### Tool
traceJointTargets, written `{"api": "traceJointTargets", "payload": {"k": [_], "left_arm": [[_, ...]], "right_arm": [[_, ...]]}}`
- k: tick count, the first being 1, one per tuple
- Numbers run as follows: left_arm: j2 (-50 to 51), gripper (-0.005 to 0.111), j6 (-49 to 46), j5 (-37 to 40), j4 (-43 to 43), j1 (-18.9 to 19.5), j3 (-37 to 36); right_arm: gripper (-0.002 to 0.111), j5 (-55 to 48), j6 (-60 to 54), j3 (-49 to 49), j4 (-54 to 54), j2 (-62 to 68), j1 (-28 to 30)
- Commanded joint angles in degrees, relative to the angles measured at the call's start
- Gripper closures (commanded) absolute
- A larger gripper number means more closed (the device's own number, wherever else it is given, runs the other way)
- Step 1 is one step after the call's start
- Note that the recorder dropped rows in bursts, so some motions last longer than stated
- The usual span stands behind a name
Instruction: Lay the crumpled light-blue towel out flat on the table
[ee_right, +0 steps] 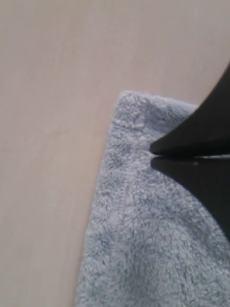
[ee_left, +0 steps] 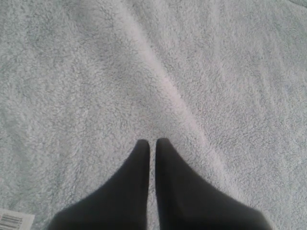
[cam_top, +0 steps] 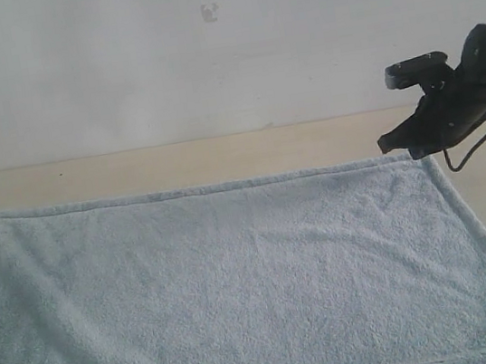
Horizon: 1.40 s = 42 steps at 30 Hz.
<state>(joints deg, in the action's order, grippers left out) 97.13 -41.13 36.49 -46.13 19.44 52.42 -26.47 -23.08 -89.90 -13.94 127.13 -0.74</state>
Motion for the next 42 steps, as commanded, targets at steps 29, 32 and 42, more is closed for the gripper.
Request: {"api": "traceJointTargets", "payload": {"k": [29, 32, 42], "left_arm": [[-0.3, 0.103, -2.5, -0.4, -4.2, 0.0, -0.3], [-0.8, 0.103, -5.7, 0.4, -7.7, 0.0, -0.3], [-8.7, 0.103, -6.3, 0.7, -11.5, 0.0, -0.3]], "right_arm": [[0.109, 3.0, 9.1, -1.6, 12.9, 0.6, 5.7], [0.109, 5.2, 8.2, -1.6, 7.8, -3.2, 5.5], [0.109, 1.4, -3.2, 5.1, -5.9, -15.9, 5.4]]}}
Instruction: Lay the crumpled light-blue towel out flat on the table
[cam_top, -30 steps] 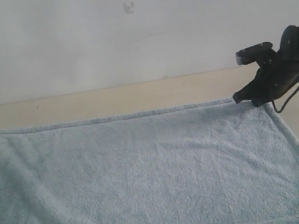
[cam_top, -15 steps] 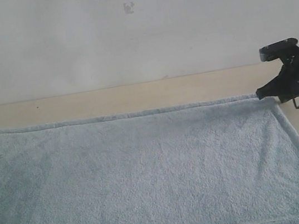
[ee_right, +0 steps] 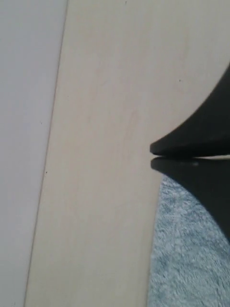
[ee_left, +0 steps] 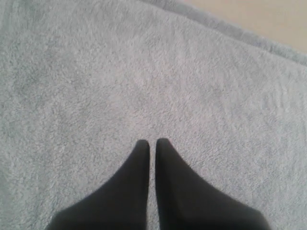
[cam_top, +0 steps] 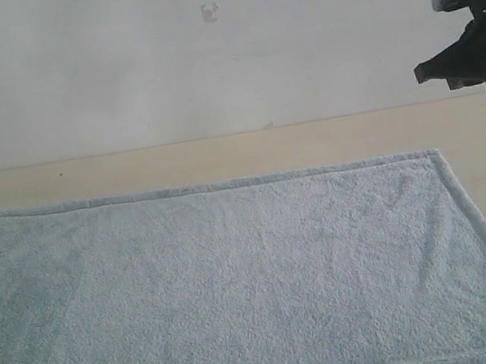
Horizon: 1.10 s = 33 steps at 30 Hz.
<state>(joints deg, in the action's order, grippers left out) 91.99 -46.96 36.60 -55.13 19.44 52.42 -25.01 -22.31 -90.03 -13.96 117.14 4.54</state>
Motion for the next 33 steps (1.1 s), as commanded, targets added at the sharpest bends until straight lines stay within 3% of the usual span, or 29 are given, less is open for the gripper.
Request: {"api": "traceJointTargets", "payload": {"k": [1, 14, 19, 33], "left_arm": [[-4.7, 0.103, -0.4, 1.0, -2.6, 0.0, -0.3], [-18.6, 0.103, -1.4, 8.1, -11.5, -0.1, -4.0], [-25.0, 0.103, -1.6, 8.5, -12.2, -0.1, -7.1], [-34.5, 0.103, -1.6, 12.9, -14.8, -0.1, -7.9]], "right_arm": [[0.109, 0.9, -4.1, 7.0, -6.9, -7.4, 0.1], [0.109, 7.7, -12.8, 36.7, -20.7, -34.8, -3.2], [0.109, 7.4, -12.8, 41.7, -22.2, -45.4, -5.8], [0.109, 5.1, -12.5, 51.1, -27.2, -63.4, -5.9]]}}
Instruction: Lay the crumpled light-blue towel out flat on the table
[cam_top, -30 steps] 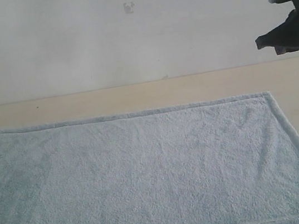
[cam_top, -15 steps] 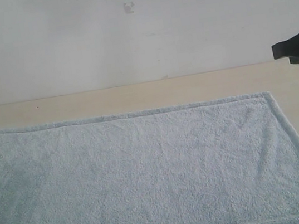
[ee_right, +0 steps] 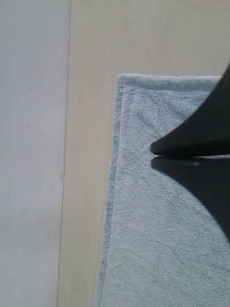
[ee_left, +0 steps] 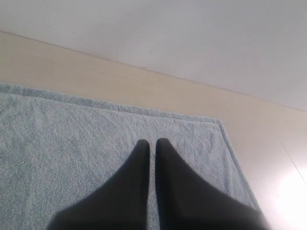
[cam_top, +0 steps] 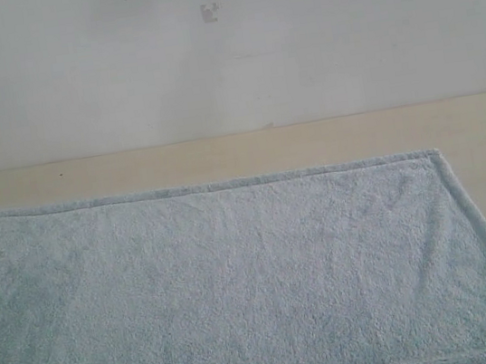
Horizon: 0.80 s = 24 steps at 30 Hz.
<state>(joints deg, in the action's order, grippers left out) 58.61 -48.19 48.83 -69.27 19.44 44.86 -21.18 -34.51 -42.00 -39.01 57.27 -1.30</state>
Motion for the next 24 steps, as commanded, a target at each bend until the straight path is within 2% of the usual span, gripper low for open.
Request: {"api": "traceJointTargets", "payload": {"k": [1, 12, 24], "left_arm": [[-1.2, 0.103, -0.3, 0.7, -0.7, -0.1, -0.3], [-1.2, 0.103, -0.3, 0.5, -0.7, -0.1, -0.3], [-1.2, 0.103, -0.3, 0.5, -0.7, -0.1, -0.3]], "right_arm": [[0.109, 1.6, -0.3, 3.8, -2.7, -4.1, -0.1], [0.109, 1.1, 4.8, 6.1, -4.4, -5.3, -0.1], [0.109, 1.6, 4.8, 6.1, -4.4, -5.3, -0.1]]}}
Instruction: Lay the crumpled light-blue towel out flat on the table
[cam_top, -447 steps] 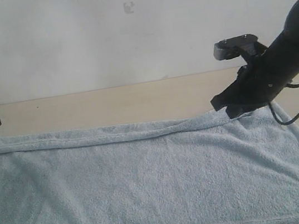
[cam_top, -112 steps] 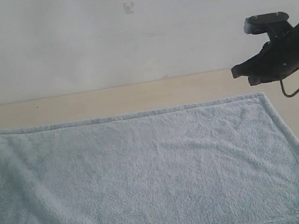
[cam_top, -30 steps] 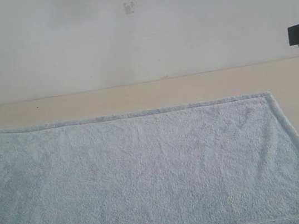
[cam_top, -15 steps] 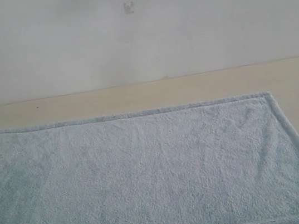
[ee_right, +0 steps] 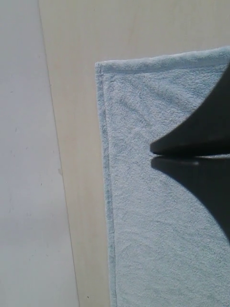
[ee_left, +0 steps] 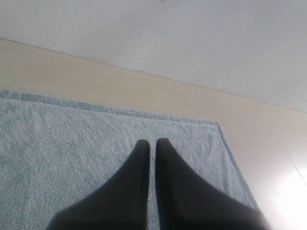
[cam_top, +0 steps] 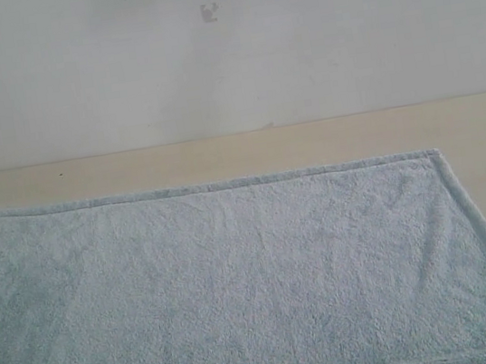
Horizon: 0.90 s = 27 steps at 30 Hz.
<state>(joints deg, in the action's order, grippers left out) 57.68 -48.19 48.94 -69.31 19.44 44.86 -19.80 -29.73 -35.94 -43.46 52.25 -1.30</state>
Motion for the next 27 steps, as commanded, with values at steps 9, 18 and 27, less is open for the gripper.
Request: {"api": "traceJointTargets", "payload": {"k": [9, 18, 27], "left_arm": [[-0.3, 0.103, -0.3, 0.4, -0.6, -0.1, -0.3], [-0.3, 0.103, -0.3, 0.4, -0.6, -0.1, -0.3], [-0.3, 0.103, -0.3, 0.4, -0.6, -0.1, -0.3]], "right_arm": [[0.109, 0.2, 0.1, 0.0, 0.1, -0.3, -0.1], [0.109, 0.2, 0.1, 0.0, 0.1, -0.3, -0.1], [0.109, 0.2, 0.1, 0.0, 0.1, -4.8, -0.1]]}}
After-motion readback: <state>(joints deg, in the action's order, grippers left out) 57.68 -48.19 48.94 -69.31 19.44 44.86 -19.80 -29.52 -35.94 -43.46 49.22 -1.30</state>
